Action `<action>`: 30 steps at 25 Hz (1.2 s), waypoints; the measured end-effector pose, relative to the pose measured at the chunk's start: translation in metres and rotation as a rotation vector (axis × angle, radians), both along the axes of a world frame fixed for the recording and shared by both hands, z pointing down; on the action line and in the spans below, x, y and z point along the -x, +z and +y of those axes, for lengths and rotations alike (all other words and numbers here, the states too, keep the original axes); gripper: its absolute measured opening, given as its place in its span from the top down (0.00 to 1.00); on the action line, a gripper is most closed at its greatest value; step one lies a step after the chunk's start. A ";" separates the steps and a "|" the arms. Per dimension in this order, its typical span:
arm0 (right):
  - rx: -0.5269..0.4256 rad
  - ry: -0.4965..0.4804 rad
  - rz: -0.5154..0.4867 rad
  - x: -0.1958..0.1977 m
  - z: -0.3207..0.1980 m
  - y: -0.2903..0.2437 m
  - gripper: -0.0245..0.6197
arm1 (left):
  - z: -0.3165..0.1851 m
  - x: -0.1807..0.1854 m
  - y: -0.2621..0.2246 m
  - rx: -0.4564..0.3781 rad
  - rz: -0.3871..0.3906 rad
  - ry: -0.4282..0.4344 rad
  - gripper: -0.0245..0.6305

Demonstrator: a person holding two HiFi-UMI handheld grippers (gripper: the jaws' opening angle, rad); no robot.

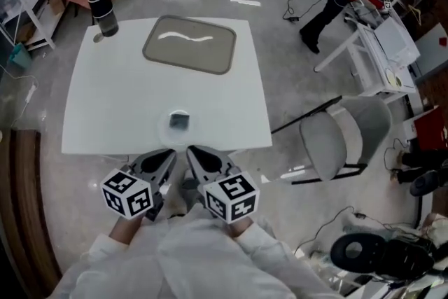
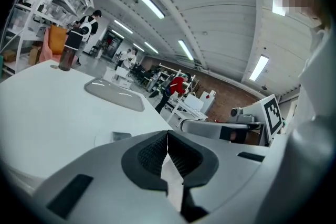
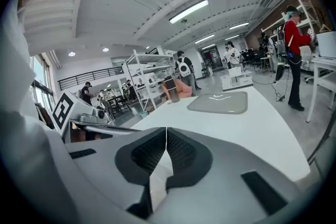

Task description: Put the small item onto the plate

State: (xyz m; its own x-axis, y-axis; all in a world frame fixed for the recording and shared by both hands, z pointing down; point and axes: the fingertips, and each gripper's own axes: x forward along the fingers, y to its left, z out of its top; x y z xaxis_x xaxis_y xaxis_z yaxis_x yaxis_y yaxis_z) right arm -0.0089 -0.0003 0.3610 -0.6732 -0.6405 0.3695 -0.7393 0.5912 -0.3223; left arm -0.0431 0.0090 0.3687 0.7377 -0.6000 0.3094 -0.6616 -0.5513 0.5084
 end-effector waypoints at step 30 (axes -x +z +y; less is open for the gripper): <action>0.029 -0.108 0.014 -0.025 -0.113 0.029 0.94 | -0.101 -0.017 0.056 0.153 -0.088 -0.075 0.95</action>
State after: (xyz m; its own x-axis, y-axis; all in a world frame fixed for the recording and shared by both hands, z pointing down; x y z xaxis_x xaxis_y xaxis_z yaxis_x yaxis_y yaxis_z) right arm 0.0164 -0.1135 0.3899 -0.7323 -0.5537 0.3965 -0.6765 0.6583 -0.3301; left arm -0.0264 -0.0916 0.4251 0.6588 -0.5932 0.4627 -0.7435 -0.4196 0.5208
